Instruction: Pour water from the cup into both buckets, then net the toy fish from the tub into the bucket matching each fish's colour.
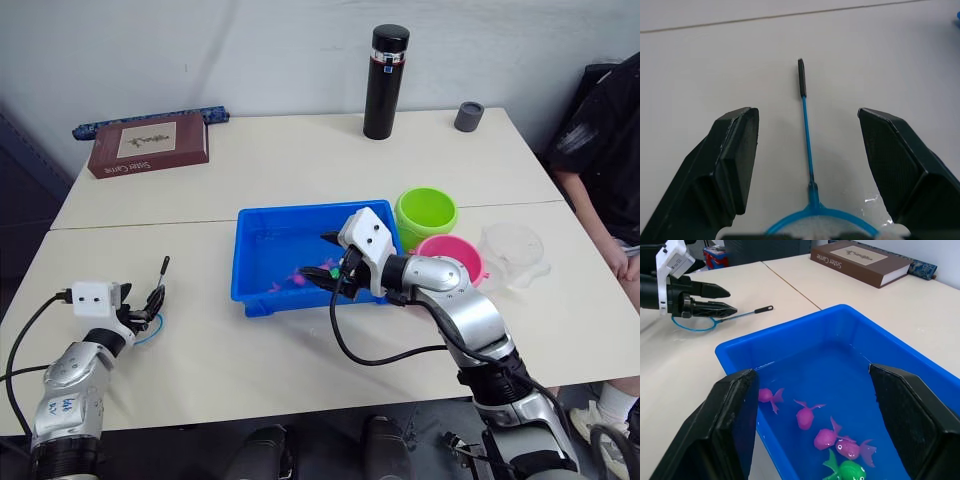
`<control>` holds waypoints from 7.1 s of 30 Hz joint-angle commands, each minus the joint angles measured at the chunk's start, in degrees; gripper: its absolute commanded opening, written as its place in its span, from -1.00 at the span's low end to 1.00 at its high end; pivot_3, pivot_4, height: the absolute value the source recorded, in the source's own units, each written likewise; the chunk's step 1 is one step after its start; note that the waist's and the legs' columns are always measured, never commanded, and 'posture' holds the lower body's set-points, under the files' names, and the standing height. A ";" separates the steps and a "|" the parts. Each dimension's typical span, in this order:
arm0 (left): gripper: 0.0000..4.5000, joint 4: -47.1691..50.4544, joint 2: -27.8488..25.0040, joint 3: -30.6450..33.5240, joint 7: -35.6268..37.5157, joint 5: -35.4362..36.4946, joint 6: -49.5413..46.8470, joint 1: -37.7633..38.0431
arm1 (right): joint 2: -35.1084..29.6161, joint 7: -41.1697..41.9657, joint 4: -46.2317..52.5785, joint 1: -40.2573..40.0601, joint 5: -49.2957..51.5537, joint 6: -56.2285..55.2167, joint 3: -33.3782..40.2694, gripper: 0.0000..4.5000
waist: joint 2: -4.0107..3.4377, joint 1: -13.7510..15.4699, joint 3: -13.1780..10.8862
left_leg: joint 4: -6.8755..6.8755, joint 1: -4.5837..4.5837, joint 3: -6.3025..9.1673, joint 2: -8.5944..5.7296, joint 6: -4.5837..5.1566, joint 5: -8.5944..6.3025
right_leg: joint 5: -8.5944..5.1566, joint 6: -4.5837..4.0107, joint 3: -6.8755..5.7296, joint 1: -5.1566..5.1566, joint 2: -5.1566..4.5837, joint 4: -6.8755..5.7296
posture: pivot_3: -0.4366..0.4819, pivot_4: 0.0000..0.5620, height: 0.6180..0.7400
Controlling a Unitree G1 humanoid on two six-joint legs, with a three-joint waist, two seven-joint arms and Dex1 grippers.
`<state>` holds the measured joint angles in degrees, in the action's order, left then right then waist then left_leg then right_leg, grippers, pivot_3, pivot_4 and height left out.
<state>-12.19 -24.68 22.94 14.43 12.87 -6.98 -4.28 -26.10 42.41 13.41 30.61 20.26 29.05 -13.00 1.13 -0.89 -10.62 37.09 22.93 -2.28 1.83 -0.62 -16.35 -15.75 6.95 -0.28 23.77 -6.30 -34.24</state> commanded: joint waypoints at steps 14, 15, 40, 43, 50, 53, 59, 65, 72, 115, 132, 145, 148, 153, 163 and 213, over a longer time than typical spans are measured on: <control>0.53 -2.59 -1.52 -1.22 -3.32 -1.27 -8.80 -2.81 | -0.04 -0.24 2.49 0.75 0.23 0.09 2.03 0.65 | 0.00 -0.59 0.00 | 0.03 -0.03 0.02 -0.04 0.00 0.06 | 0.00 0.00 -0.10 0.00 -0.01 -0.18 | -0.05 -0.47 1.00; 0.53 -2.69 -1.58 -1.31 -3.39 -1.35 -9.17 -3.05 | -0.04 -0.22 2.42 0.85 0.19 0.08 2.04 0.65 | 0.00 -0.59 0.00 | 0.03 -0.05 0.02 -0.04 -0.01 0.07 | 0.00 0.00 -0.10 -0.01 -0.01 -0.20 | -0.05 -0.47 1.00; -0.98 -5.13 -1.99 -2.70 -2.78 -2.53 -10.26 -6.31 | 0.05 -0.96 1.85 1.53 -0.32 -0.26 2.44 0.68 | 0.01 -0.64 0.01 | 0.01 -0.21 0.03 -0.04 -0.02 0.10 | 0.00 0.00 -0.10 -0.05 -0.04 -0.32 | -0.05 -0.47 1.00; -0.98 -3.34 -1.86 -2.83 -2.99 -2.34 -11.55 -7.30 | 0.16 -1.34 1.61 1.84 -0.50 -0.55 2.61 0.68 | 0.01 -0.60 0.01 | 0.01 -0.21 0.04 -0.04 -0.02 0.10 | 0.00 0.00 -0.10 -0.05 -0.04 -0.32 | -0.05 -0.47 1.00; -0.98 2.64 -2.68 -4.27 -2.53 -2.03 -15.08 -11.95 | 1.01 -2.29 1.00 2.95 -0.93 -0.97 3.30 0.68 | 0.04 -0.49 0.02 | 0.03 -0.10 0.06 -0.07 -0.02 0.10 | 0.00 0.00 -0.23 -0.04 -0.06 -0.27 | -0.05 -0.47 1.00; -0.98 7.04 -3.74 -5.68 -0.44 -0.84 -18.48 -16.33 | 1.24 -2.45 0.52 3.49 -1.35 -1.37 3.85 0.68 | 0.05 -0.64 0.02 | 0.00 -0.04 0.03 -0.07 -0.03 0.09 | 0.01 0.01 -0.29 -0.02 -0.03 -0.39 | -0.05 -0.47 1.00; -0.98 15.29 -6.84 -9.42 7.30 2.79 -26.59 -20.07 | 0.22 -2.18 0.67 4.16 -1.27 -1.53 5.48 0.68 | 0.05 -0.65 0.02 | 0.02 0.15 -0.18 -0.17 -0.05 0.09 | 0.01 0.02 -0.43 0.05 0.12 -0.38 | -0.05 -0.47 1.00; -0.98 20.92 -11.67 -12.13 16.39 6.66 -31.09 -20.68 | -2.25 -0.92 2.36 4.19 -0.77 -1.10 7.50 0.68 | 0.05 -0.68 0.02 | 0.04 0.15 -0.28 -0.12 -0.07 0.08 | 0.01 0.01 -0.40 0.06 0.29 -0.36 | -0.05 -0.47 1.00; -0.98 24.26 -14.16 -14.32 23.22 8.06 -30.52 -20.78 | -8.15 4.07 3.28 2.85 0.38 -2.45 10.87 0.68 | 0.05 -0.54 0.01 | 0.08 0.15 -0.26 -0.11 -0.10 0.10 | -0.01 -0.01 -0.39 0.05 0.35 -0.39 | -0.05 -0.47 1.00; -0.98 22.77 -12.97 -29.54 46.89 4.43 -4.83 -18.76 | -12.51 20.90 7.39 -4.00 -0.38 -8.65 -0.54 0.68 | 0.06 -0.47 0.00 | 0.51 0.13 -0.24 -0.06 -0.07 0.09 | -0.02 -0.04 -0.29 0.01 0.53 -0.53 | -0.05 -0.47 1.00; -1.00 23.79 -13.02 -29.48 45.89 4.51 -4.78 -17.45 | -11.51 21.06 7.16 -3.43 -0.28 -8.00 -1.11 0.12 | 0.05 -0.49 0.00 | 0.69 0.13 -0.21 -0.05 -0.07 0.09 | -0.03 -0.04 -0.28 -0.01 0.54 -0.67 | -0.05 -0.47 1.00; -1.00 24.17 -12.69 -29.55 45.74 4.45 -4.61 -16.92 | -11.14 20.77 6.96 -3.33 -0.66 -8.20 -1.28 -0.99 | 0.05 -0.48 0.00 | 0.76 0.13 -0.20 -0.05 -0.07 0.09 | -0.03 -0.04 -0.28 -0.01 0.54 -0.73 | -0.05 -0.47 1.00; -1.00 24.09 -12.40 -29.43 45.55 4.75 -4.93 -17.03 | -11.06 20.64 6.90 -3.34 -0.81 -8.25 -1.33 -0.99 | 0.05 -0.47 0.00 | 0.78 0.13 -0.20 -0.05 -0.07 0.09 | -0.03 -0.04 -0.27 -0.01 0.54 -0.74 | -0.05 -0.47 1.00; -0.33 24.04 -12.16 -29.26 45.26 4.69 -5.04 -17.34 | -10.97 20.61 6.71 -3.31 -1.04 -8.34 -1.40 -1.00 | 0.05 -0.48 0.00 | 0.79 0.13 -0.20 -0.05 -0.07 0.09 | -0.03 -0.04 -0.28 -0.02 0.54 -0.75 | -0.05 -0.47 1.00; 0.05 26.08 -11.09 -28.32 43.94 6.79 -6.41 -17.81 | -10.62 20.22 5.52 -3.24 -1.58 -8.88 -1.51 -1.00 | 0.05 -0.48 0.00 | 0.80 0.13 -0.19 -0.05 -0.07 0.09 | -0.03 -0.04 -0.27 -0.02 0.54 -0.76 | -0.05 -0.47 1.00; 0.05 32.06 2.34 -17.97 13.02 7.65 -16.55 -6.53 | -11.24 17.82 -38.77 10.75 -18.91 -41.51 4.18 -1.00 | 0.05 -0.64 0.00 | 0.89 0.03 -0.30 -0.03 -0.09 0.08 | 0.00 0.00 -0.14 -0.08 0.57 -0.81 | -0.05 -0.47 1.00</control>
<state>17.38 -22.67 5.23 27.83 20.18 -23.77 -10.92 -37.17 59.75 -25.22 39.84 1.40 -10.40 -9.06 1.18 -1.53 -10.62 37.98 22.95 -2.60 1.80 -0.70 -16.26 -15.75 6.96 -0.41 23.69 -5.73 -35.05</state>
